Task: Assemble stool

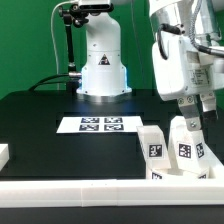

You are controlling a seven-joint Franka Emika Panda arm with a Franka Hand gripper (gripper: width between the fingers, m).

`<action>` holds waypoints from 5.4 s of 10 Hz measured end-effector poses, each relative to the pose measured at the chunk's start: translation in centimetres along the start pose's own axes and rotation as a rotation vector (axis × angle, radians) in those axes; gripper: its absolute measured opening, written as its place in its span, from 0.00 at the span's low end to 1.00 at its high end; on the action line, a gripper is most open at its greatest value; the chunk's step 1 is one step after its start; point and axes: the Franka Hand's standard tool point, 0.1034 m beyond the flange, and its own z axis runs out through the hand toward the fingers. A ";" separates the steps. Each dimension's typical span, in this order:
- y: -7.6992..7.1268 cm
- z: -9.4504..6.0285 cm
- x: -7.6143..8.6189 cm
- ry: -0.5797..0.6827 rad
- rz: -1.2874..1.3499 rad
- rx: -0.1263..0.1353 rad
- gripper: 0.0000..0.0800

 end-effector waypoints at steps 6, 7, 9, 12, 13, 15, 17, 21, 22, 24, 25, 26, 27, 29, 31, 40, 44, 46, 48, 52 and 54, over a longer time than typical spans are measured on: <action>-0.9 -0.6 0.2 0.018 -0.551 -0.069 0.81; -1.2 -0.8 0.2 0.017 -0.666 -0.087 0.81; -1.5 -1.0 0.3 0.023 -0.887 -0.109 0.81; -1.7 -1.0 0.5 0.023 -1.062 -0.109 0.81; -1.7 -1.0 0.5 0.024 -1.100 -0.111 0.81; -1.9 -1.0 0.5 0.049 -1.419 -0.119 0.81; -1.6 -0.9 0.3 0.059 -1.781 -0.150 0.81; -1.3 -0.8 0.8 0.033 -2.102 -0.179 0.81; -1.5 -0.8 1.1 0.037 -2.177 -0.191 0.81; -1.6 -0.8 1.3 0.042 -2.275 -0.205 0.81; -0.9 -0.6 1.3 0.040 -2.344 -0.207 0.81; 0.2 -0.4 1.3 0.024 -2.359 -0.221 0.81; 0.8 -0.4 1.2 0.016 -2.423 -0.236 0.81; 2.1 0.0 0.5 0.016 -2.480 -0.245 0.81; 2.2 0.1 0.6 0.016 -2.469 -0.245 0.81; 0.9 0.4 1.5 0.046 -2.807 -0.279 0.81; 1.0 1.1 2.2 0.042 -2.786 -0.296 0.64; 1.0 1.2 2.2 0.047 -2.773 -0.291 0.43; 1.0 1.2 2.2 0.050 -2.756 -0.289 0.43; 1.0 1.2 2.3 0.080 -2.478 -0.262 0.43; 0.9 1.2 2.4 0.096 -2.267 -0.238 0.43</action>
Offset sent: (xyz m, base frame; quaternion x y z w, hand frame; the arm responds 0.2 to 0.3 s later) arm 0.0026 -0.0022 0.0081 -0.0640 0.0022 -0.3416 0.9377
